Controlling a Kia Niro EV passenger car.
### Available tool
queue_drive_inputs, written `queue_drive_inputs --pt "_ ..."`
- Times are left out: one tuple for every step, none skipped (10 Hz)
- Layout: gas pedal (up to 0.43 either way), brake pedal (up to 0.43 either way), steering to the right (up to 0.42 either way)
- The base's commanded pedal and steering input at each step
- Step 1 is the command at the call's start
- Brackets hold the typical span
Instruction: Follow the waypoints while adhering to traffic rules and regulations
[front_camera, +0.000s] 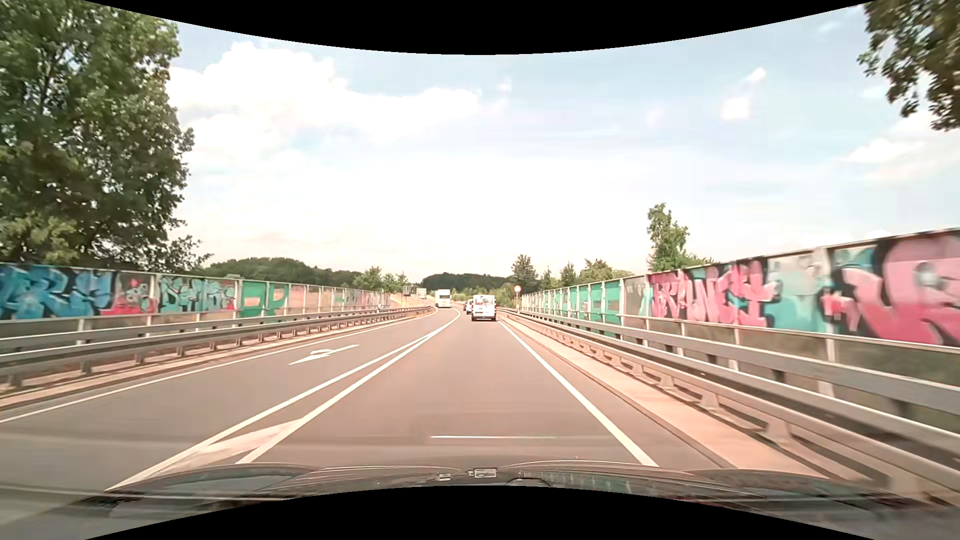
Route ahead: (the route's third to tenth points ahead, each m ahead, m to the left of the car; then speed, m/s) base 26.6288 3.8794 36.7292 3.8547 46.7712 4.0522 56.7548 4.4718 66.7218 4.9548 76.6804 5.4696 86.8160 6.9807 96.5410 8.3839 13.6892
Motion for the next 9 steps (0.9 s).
queue_drive_inputs --pt "0.15 0.0 -0.002" --pt "0.157 0.0 0.001" --pt "0.157 0.0 0.001" --pt "0.157 0.0 0.0" --pt "0.169 0.0 0.0" --pt "0.169 0.0 0.0" --pt "0.169 0.0 -0.001" --pt "0.169 0.0 -0.001" --pt "0.169 0.0 -0.002"
